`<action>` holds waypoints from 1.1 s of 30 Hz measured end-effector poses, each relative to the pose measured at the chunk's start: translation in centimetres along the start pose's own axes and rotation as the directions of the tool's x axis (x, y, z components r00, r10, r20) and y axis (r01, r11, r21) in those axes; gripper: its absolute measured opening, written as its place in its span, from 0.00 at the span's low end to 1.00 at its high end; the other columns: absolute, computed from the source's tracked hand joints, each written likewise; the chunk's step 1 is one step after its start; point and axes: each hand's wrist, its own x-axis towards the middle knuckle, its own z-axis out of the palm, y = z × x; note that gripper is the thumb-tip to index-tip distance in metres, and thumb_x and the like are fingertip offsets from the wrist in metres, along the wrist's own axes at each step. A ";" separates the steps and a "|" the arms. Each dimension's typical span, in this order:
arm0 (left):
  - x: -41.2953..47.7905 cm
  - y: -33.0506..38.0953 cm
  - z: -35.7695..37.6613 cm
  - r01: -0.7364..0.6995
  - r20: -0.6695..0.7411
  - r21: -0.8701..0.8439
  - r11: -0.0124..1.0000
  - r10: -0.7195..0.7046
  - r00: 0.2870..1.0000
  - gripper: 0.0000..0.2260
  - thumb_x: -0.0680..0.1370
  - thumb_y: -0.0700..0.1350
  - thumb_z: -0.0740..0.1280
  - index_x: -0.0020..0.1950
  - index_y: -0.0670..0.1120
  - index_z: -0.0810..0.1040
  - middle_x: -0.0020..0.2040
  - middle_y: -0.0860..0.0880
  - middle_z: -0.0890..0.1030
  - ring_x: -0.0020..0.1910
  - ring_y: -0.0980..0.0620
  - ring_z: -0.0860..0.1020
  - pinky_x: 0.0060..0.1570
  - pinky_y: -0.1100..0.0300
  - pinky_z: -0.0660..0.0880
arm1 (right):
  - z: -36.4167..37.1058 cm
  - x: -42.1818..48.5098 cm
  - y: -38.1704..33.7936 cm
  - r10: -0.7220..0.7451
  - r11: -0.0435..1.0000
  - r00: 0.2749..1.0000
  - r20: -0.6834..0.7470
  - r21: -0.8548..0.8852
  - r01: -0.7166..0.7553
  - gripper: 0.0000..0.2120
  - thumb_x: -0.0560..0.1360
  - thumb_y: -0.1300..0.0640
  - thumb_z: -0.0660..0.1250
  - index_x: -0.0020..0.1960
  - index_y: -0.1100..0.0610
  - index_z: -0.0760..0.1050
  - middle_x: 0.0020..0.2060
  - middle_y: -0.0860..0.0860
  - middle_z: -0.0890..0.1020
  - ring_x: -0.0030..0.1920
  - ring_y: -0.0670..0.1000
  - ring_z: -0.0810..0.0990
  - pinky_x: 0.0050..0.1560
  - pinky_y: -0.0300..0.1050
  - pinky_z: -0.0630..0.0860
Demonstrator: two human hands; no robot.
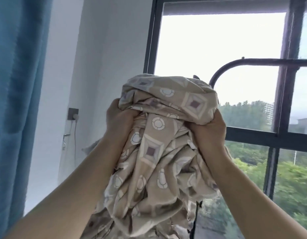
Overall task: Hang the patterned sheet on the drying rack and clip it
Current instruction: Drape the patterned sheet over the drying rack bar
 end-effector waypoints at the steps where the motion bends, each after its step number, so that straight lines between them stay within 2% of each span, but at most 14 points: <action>1: -0.3 0.7 0.7 0.006 0.024 -0.019 1.000 -0.006 1.000 0.19 0.58 0.47 0.67 0.48 0.45 0.78 0.43 0.49 0.81 0.42 0.52 0.79 0.41 0.58 0.75 | -1.1 0.3 -0.7 0.000 1.000 1.000 -0.007 0.000 0.000 0.20 0.64 0.63 0.75 0.48 0.45 0.74 0.38 0.39 0.79 0.39 0.40 0.77 0.30 0.28 0.70; 3: -1.2 1.8 2.3 0.021 0.076 -0.050 0.999 -0.017 0.997 0.21 0.59 0.47 0.68 0.50 0.43 0.78 0.47 0.46 0.82 0.46 0.48 0.80 0.47 0.52 0.77 | -3.4 0.7 -1.7 0.008 1.000 1.000 -0.016 -0.013 -0.008 0.19 0.64 0.64 0.75 0.49 0.49 0.73 0.38 0.39 0.77 0.37 0.39 0.75 0.32 0.29 0.71; 6: -2.7 2.7 5.1 0.056 0.152 -0.077 0.995 -0.044 0.987 0.19 0.58 0.47 0.68 0.47 0.43 0.77 0.44 0.46 0.81 0.43 0.48 0.79 0.46 0.52 0.76 | -7.1 1.3 -2.1 0.034 0.995 0.998 -0.050 -0.091 -0.038 0.18 0.65 0.63 0.75 0.49 0.52 0.72 0.38 0.42 0.77 0.37 0.41 0.75 0.36 0.37 0.72; 9: -4.4 3.0 8.1 0.144 0.224 -0.136 0.980 -0.111 0.968 0.13 0.59 0.45 0.69 0.42 0.46 0.76 0.44 0.45 0.81 0.44 0.46 0.80 0.49 0.51 0.77 | -11.1 2.2 -2.6 0.042 0.978 0.996 -0.075 -0.200 -0.056 0.13 0.67 0.64 0.73 0.43 0.54 0.71 0.35 0.45 0.75 0.34 0.42 0.72 0.32 0.34 0.69; 11: -5.6 2.9 10.3 0.215 0.290 -0.158 0.964 -0.163 0.943 0.09 0.66 0.43 0.72 0.41 0.48 0.74 0.44 0.47 0.80 0.44 0.48 0.80 0.47 0.54 0.78 | -13.9 2.8 -3.0 0.048 0.952 0.995 -0.085 -0.298 -0.071 0.13 0.68 0.64 0.71 0.38 0.52 0.67 0.34 0.46 0.73 0.33 0.44 0.69 0.31 0.36 0.66; 13: -6.9 2.6 12.7 0.285 0.363 -0.153 0.946 -0.214 0.907 0.08 0.71 0.41 0.70 0.40 0.50 0.71 0.42 0.49 0.79 0.43 0.50 0.79 0.45 0.57 0.77 | -16.8 3.2 -3.0 0.084 0.924 0.991 -0.102 -0.363 -0.116 0.11 0.70 0.64 0.69 0.39 0.53 0.68 0.35 0.47 0.73 0.33 0.44 0.69 0.31 0.37 0.65; 16: -8.7 1.9 16.5 0.392 0.459 -0.149 0.908 -0.287 0.840 0.07 0.71 0.41 0.71 0.42 0.48 0.73 0.45 0.46 0.80 0.46 0.47 0.80 0.50 0.54 0.78 | -20.9 3.3 -2.5 0.128 0.865 0.980 -0.155 -0.465 -0.187 0.07 0.71 0.63 0.68 0.42 0.57 0.70 0.35 0.47 0.73 0.34 0.43 0.70 0.31 0.35 0.65; 20: -10.4 2.5 20.6 0.436 0.545 -0.157 0.886 -0.290 0.786 0.08 0.71 0.42 0.70 0.47 0.47 0.74 0.49 0.43 0.80 0.47 0.46 0.80 0.50 0.53 0.78 | -24.7 2.9 -2.6 0.136 0.831 0.975 -0.179 -0.515 -0.210 0.15 0.73 0.63 0.65 0.32 0.54 0.64 0.29 0.49 0.69 0.30 0.45 0.66 0.27 0.34 0.63; 22: -10.3 3.7 22.2 0.427 0.556 -0.204 0.881 -0.254 0.791 0.07 0.71 0.42 0.70 0.44 0.48 0.73 0.49 0.44 0.80 0.48 0.46 0.80 0.52 0.52 0.78 | -25.6 3.6 -3.4 0.094 0.832 0.983 -0.157 -0.529 -0.164 0.15 0.75 0.64 0.63 0.32 0.56 0.64 0.28 0.50 0.69 0.30 0.48 0.65 0.30 0.38 0.65; 24: -9.8 5.1 23.6 0.414 0.557 -0.274 0.868 -0.208 0.804 0.06 0.72 0.41 0.69 0.45 0.48 0.73 0.46 0.45 0.80 0.44 0.48 0.80 0.46 0.56 0.78 | -26.0 5.1 -4.3 0.048 0.821 0.992 -0.115 -0.561 -0.105 0.11 0.76 0.65 0.62 0.34 0.59 0.71 0.29 0.52 0.72 0.35 0.51 0.71 0.40 0.42 0.70; 25: -9.6 5.6 24.1 0.408 0.559 -0.291 0.865 -0.193 0.806 0.05 0.73 0.41 0.68 0.46 0.48 0.73 0.46 0.46 0.80 0.43 0.49 0.80 0.44 0.57 0.78 | -26.2 5.9 -4.5 0.034 0.810 0.995 -0.097 -0.580 -0.084 0.13 0.76 0.65 0.61 0.33 0.59 0.71 0.29 0.52 0.72 0.37 0.52 0.71 0.42 0.45 0.69; 28: -9.0 5.8 25.7 0.404 0.576 -0.270 0.874 -0.190 0.795 0.09 0.73 0.41 0.68 0.51 0.46 0.73 0.49 0.45 0.80 0.46 0.48 0.80 0.44 0.57 0.78 | -26.7 7.0 -3.6 0.081 0.795 0.994 -0.075 -0.597 -0.110 0.21 0.77 0.67 0.59 0.26 0.56 0.63 0.25 0.51 0.66 0.31 0.50 0.63 0.36 0.43 0.62; 31: -8.6 5.3 26.8 0.406 0.589 -0.255 0.878 -0.192 0.785 0.12 0.73 0.41 0.68 0.56 0.44 0.73 0.50 0.44 0.79 0.45 0.48 0.79 0.44 0.57 0.78 | -26.8 6.8 -2.2 0.142 0.840 0.984 -0.111 -0.511 -0.179 0.28 0.77 0.68 0.59 0.19 0.53 0.68 0.18 0.45 0.68 0.29 0.47 0.62 0.34 0.39 0.61; 33: -7.9 5.3 27.6 0.392 0.582 -0.264 0.881 -0.178 0.793 0.09 0.74 0.41 0.67 0.52 0.45 0.73 0.49 0.44 0.79 0.44 0.49 0.79 0.41 0.58 0.77 | -26.8 7.4 -2.1 0.113 0.859 0.983 -0.142 -0.484 -0.168 0.25 0.76 0.67 0.60 0.22 0.53 0.66 0.19 0.45 0.68 0.28 0.47 0.63 0.30 0.36 0.61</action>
